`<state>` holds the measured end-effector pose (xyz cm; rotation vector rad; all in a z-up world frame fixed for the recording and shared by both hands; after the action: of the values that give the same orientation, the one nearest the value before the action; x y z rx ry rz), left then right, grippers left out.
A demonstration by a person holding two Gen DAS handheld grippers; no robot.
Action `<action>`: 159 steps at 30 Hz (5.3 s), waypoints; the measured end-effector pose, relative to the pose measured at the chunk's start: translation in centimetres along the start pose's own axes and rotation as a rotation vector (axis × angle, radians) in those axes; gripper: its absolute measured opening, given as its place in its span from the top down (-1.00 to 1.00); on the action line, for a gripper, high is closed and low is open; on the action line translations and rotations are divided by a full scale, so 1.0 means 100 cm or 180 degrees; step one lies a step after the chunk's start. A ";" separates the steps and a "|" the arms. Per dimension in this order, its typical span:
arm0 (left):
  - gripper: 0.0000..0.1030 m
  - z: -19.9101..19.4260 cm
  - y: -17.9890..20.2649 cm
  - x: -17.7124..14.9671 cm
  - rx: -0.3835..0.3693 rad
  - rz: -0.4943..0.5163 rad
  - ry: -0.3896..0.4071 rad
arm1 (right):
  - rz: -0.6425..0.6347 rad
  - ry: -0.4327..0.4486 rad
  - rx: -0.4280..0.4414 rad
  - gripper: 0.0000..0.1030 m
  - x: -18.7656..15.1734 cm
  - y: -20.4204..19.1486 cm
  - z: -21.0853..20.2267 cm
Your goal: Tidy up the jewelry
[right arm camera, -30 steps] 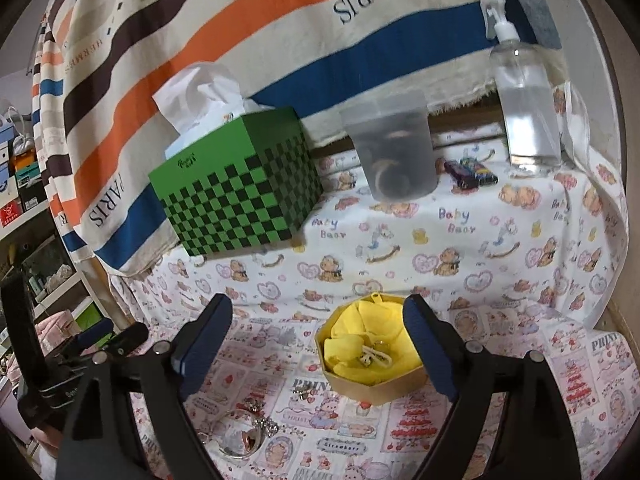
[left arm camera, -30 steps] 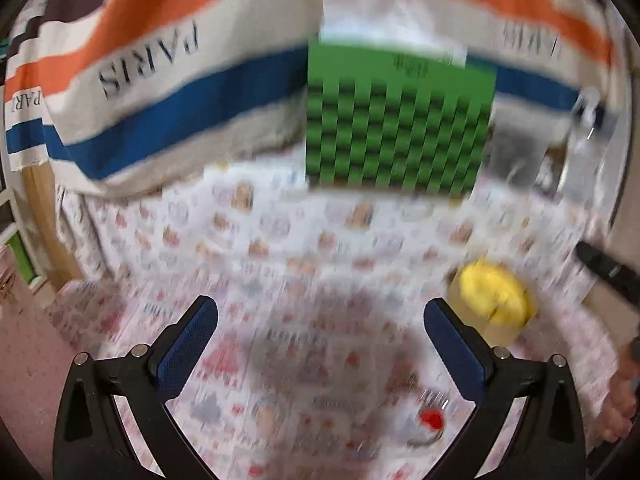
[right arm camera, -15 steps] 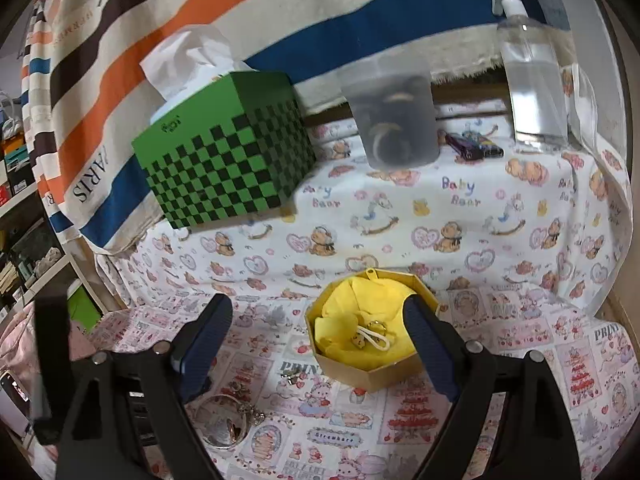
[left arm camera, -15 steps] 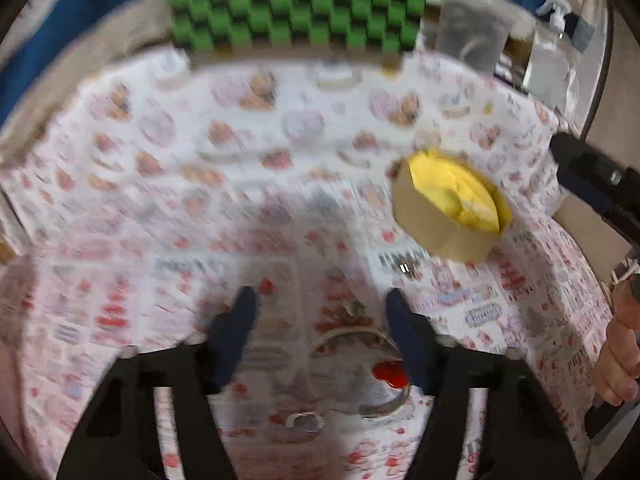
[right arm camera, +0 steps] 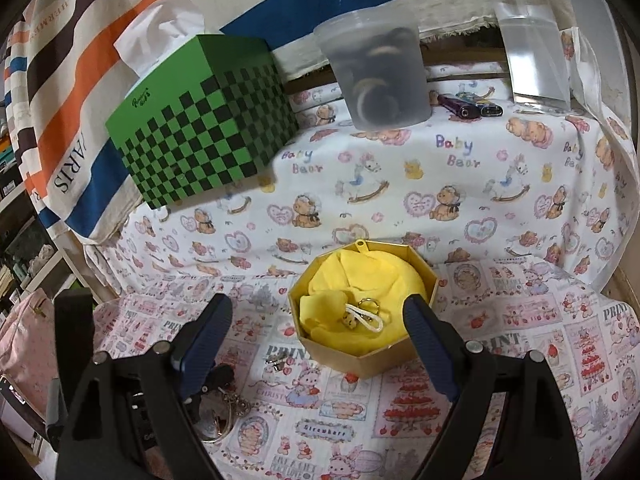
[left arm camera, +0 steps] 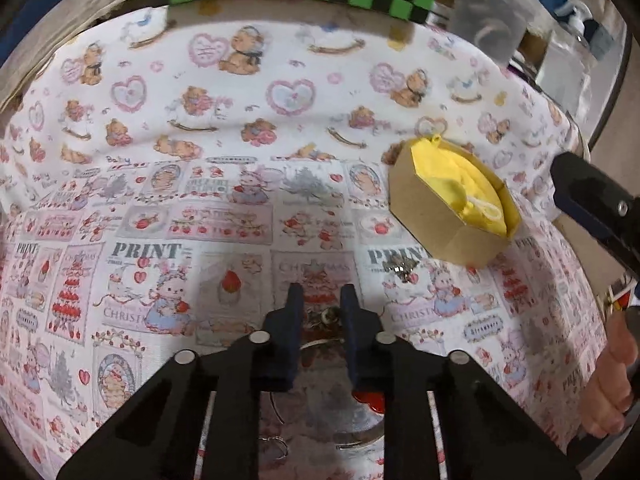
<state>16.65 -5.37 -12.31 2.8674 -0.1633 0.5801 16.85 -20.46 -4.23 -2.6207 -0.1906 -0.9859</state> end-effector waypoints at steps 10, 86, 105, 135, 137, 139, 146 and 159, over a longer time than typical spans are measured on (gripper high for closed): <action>0.99 -0.028 -0.004 0.001 -0.0078 -0.0015 0.0212 | 0.0007 -0.0017 -0.0004 -0.67 0.000 0.001 0.002; 0.86 -0.087 -0.069 0.006 0.0527 -0.0424 0.1013 | -0.0324 -0.0789 0.0325 0.68 -0.038 -0.054 0.072; 0.86 -0.167 -0.026 -0.001 0.0153 -0.0145 0.1370 | -0.0063 -0.0013 0.0782 0.68 0.013 -0.034 -0.033; 0.86 -0.013 0.081 0.082 -0.1008 -0.0013 0.0512 | 0.0770 -0.0074 0.1036 0.68 0.029 0.075 0.019; 0.86 -0.014 0.080 0.081 -0.1075 0.0001 0.0510 | 0.0740 -0.0087 0.0996 0.68 0.028 0.072 0.022; 0.86 -0.014 0.081 0.080 -0.1123 0.0028 0.0514 | 0.0718 -0.0102 0.1002 0.68 0.027 0.070 0.023; 0.86 -0.007 0.090 0.079 -0.0997 0.0160 0.0487 | 0.0611 -0.0163 0.0976 0.68 0.023 0.063 0.027; 0.78 0.013 0.087 0.078 -0.0840 0.0129 0.0316 | 0.0591 -0.0160 0.0915 0.67 0.023 0.064 0.029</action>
<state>22.92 -14.63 -8.79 2.5803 -0.2619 0.6540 21.87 -25.37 -6.38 -2.3530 -0.0907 -0.7684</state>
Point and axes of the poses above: each gripper's, at about its wrist camera, not at the fingertips, and z roughly the way its jaws point, y to its right, x to its top, the point moved 10 cm from there along z, roughly the way its jaws point, and after that the axes turned 15 degrees about -y, right-handed, at the moved point
